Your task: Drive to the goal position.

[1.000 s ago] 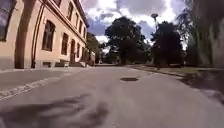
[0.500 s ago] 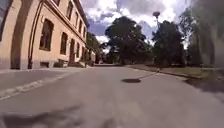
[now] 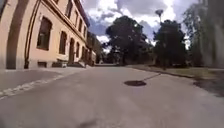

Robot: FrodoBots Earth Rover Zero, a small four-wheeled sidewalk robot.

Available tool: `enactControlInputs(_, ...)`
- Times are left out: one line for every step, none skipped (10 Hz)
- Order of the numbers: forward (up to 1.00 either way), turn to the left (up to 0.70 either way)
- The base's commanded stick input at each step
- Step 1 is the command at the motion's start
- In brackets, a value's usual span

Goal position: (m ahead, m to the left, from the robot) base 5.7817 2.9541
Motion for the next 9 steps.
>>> enactControlInputs(0.85,0.01)
enactControlInputs(0.85,0.01)
enactControlInputs(0.85,0.01)
enactControlInputs(0.85,0.01)
enactControlInputs(0.85,0.01)
enactControlInputs(0.85,0.01)
enactControlInputs(0.85,0.01)
enactControlInputs(0.85,0.01)
enactControlInputs(0.85,0.01)
